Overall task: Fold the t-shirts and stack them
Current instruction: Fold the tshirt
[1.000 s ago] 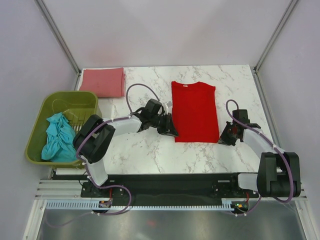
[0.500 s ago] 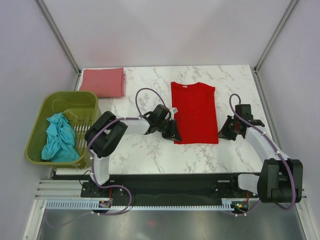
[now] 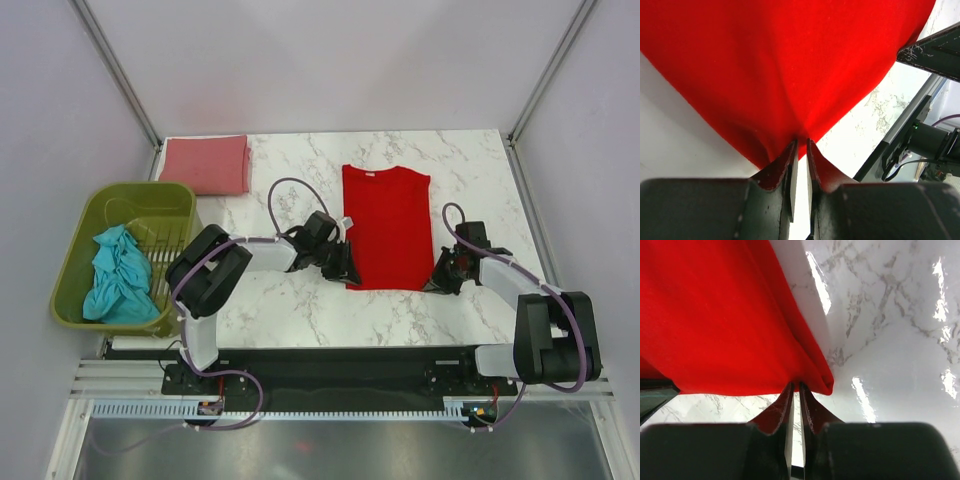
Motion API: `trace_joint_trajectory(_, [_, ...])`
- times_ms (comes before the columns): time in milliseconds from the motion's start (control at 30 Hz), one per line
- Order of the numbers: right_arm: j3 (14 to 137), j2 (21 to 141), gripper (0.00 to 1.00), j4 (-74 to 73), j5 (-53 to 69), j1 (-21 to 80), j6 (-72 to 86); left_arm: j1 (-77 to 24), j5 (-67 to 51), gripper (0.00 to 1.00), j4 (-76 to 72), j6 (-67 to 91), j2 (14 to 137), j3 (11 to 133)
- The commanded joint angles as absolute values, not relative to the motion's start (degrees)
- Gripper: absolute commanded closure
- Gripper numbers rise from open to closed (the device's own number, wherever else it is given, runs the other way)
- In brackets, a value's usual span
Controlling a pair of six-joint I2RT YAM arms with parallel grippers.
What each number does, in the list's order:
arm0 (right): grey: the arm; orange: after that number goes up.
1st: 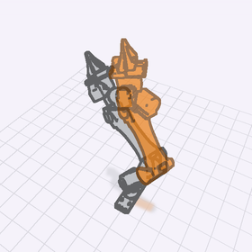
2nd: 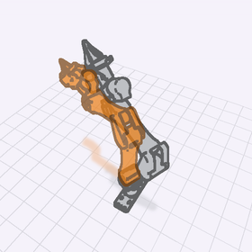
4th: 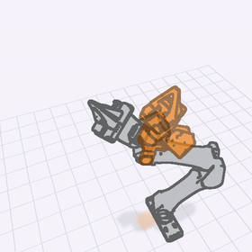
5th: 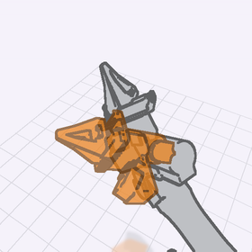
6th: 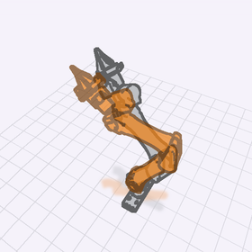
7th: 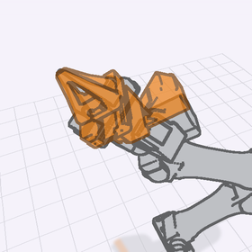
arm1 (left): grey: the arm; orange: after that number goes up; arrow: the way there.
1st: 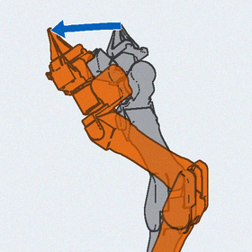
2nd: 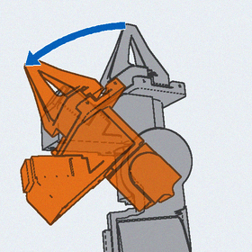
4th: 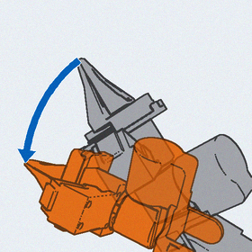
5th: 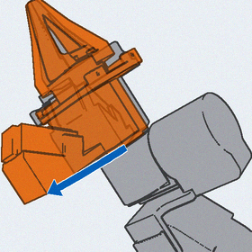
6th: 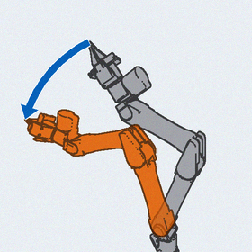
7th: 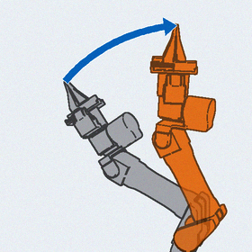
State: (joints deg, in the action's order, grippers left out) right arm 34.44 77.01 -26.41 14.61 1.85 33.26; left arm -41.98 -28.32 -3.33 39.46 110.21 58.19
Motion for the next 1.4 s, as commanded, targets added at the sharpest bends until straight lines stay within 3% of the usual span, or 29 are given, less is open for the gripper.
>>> trace_joint_trajectory(0, [34.72,77.35,0.85,-24.61,11.60,1.85,32.78,-42.28,-24.34,0.79,1.23,38.76,109.60,55.64])
trace_joint_trajectory(433, [31.82,75.77,0.87,-23.91,7.91,1.85,31.55,-42.01,-23.55,0.77,1.49,38.50,108.55,53.09])
trace_joint_trajectory(667, [34.44,70.06,0.87,-27.06,11.24,2.02,34.10,-42.01,-28.20,0.65,1.49,38.76,103.01,53.61])
trace_joint_trajectory(833, [36.39,65.75,0.75,-30.14,12.92,2.11,35.50,-42.01,-31.37,0.53,1.41,40.08,96.42,52.91])
trace_joint_trajectory(1000, [34.02,63.11,0.59,-30.41,11.95,2.11,40.68,-41.92,-28.92,0.50,1.76,43.49,93.96,48.79])
trace_joint_trajectory(1367, [30.15,63.37,0.52,-24.79,10.37,2.11,41.92,-41.84,-22.85,0.50,-3.25,50.27,95.88,41.83])
